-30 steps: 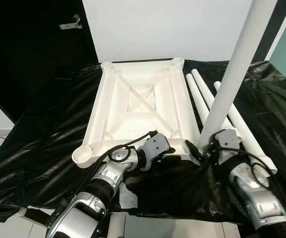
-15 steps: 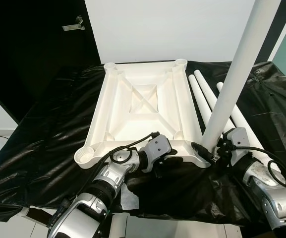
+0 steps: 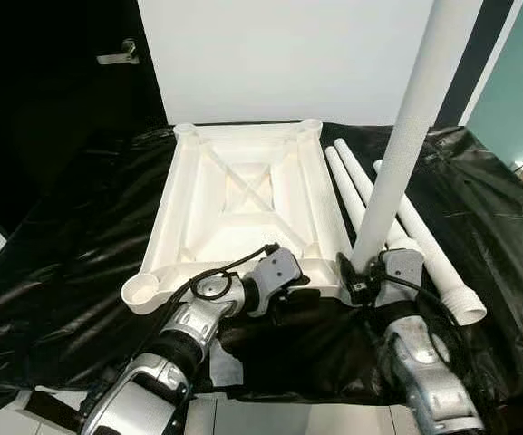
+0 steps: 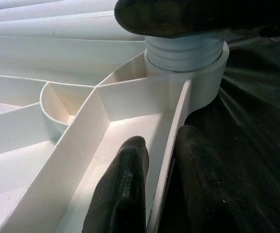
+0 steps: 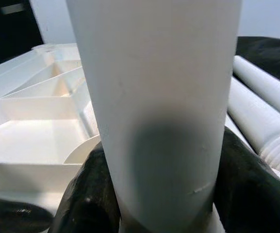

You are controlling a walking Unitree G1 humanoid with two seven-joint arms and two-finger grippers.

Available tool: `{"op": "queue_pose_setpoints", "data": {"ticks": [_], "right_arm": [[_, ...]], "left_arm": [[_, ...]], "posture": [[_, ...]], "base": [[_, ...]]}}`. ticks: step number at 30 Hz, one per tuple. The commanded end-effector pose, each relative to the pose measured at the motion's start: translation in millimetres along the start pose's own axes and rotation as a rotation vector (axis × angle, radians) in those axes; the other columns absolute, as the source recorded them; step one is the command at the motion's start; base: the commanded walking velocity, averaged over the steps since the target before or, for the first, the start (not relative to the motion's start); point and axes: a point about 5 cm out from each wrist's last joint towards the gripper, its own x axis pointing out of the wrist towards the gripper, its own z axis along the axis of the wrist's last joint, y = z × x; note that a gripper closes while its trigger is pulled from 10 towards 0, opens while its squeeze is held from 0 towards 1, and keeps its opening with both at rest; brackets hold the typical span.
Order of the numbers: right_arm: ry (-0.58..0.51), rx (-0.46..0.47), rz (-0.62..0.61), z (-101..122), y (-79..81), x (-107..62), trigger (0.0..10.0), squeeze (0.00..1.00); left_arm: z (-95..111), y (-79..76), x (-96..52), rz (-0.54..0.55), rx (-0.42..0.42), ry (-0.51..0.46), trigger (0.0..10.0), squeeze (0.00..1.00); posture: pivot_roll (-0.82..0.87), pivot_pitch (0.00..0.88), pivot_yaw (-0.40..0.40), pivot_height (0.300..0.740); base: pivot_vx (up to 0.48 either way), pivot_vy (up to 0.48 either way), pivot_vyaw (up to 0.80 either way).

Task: Building children table

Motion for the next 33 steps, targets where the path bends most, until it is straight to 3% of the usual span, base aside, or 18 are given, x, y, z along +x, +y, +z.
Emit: {"op": "queue_pose_setpoints", "data": {"ticks": [1,5,6,7,11,13,14,18,19,24,25,27,28,33], "right_arm": [[0.085,-0.024,-0.123,-15,-17.9,1.6,0.0,0.0],[0.083,0.001,-0.048,-16,-4.7,1.7,0.0,0.0],[0.068,-0.011,-0.011,-14,1.3,1.7,3.8,0.0],[0.051,-0.019,0.029,-11,4.9,2.0,10.0,1.0],[0.023,0.015,0.131,-4,6.0,4.2,10.0,1.0],[-0.009,0.016,0.227,2,5.5,5.6,10.0,0.95],[-0.024,0.01,0.255,6,2.6,6.5,10.0,0.0],[-0.047,-0.003,0.316,14,-4.9,8.4,10.0,0.0],[-0.047,-0.029,0.418,19,-9.0,8.0,10.0,0.0],[-0.013,-0.118,0.596,29,-29.8,10.8,10.0,0.0],[0.003,-0.143,0.623,30,-36.1,11.1,9.3,0.0],[0.014,-0.156,0.643,30,-39.8,11.0,9.3,0.0],[0.03,-0.156,0.674,29,-43.1,9.2,0.0,0.0],[0.1,-0.136,0.712,16,-50.8,4.6,0.0,0.0]], "left_arm": [[-33,-30.6,5.4,-0.143,-0.072,0.12,10.0,0.0],[-39,-32.3,0.6,-0.146,-0.079,0.134,10.0,0.0],[-40,-32.2,-0.3,-0.146,-0.081,0.138,10.0,0.0],[-40,-32.7,-0.6,-0.149,-0.082,0.14,10.0,0.0],[-39,-33.2,1.3,-0.155,-0.08,0.138,10.0,0.0],[-37,-33.3,3.5,-0.16,-0.076,0.135,10.0,0.0],[-36,-33.4,4.5,-0.163,-0.074,0.134,10.0,0.0],[-35,-33.7,6.2,-0.166,-0.071,0.132,10.0,0.0],[-34,-33.6,6.6,-0.166,-0.07,0.132,10.0,0.0],[-35,-35.0,7.2,-0.175,-0.07,0.133,10.0,0.0],[-35,-35.1,7.5,-0.169,-0.072,0.133,10.0,0.0],[-36,-35.1,7.7,-0.165,-0.073,0.132,10.0,0.0],[-35,-34.0,8.0,-0.152,-0.079,0.129,10.0,0.0],[-35,-33.4,8.7,-0.136,-0.089,0.118,10.0,0.0]], "posture": [[-0.05,0.0,-0.012,0.74],[-0.05,0.0,-0.006,0.74],[-0.05,0.0,-0.004,0.74],[-0.05,0.0,-0.004,0.74],[-0.06,0.0,-0.004,0.74],[-0.07,0.0,-0.001,0.74],[-0.07,0.0,-0.002,0.74],[-0.08,0.0,-0.004,0.74],[-0.09,0.0,0.001,0.74],[-0.1,0.0,-0.008,0.74],[-0.1,0.0,-0.015,0.74],[-0.1,0.0,-0.015,0.74],[-0.1,0.002,-0.023,0.74],[-0.09,0.0,-0.028,0.74]], "base": [[0.0,0.0,0.0],[0.0,0.0,0.0],[0.0,0.0,0.0],[0.0,0.0,0.0],[0.0,0.0,0.0],[0.0,0.0,0.0],[0.0,0.0,0.0],[0.0,0.0,0.0],[0.0,0.0,0.0],[0.0,0.0,0.0],[0.0,0.0,0.0],[0.0,0.0,0.0],[0.0,0.0,0.0],[0.0,0.0,0.0]]}}
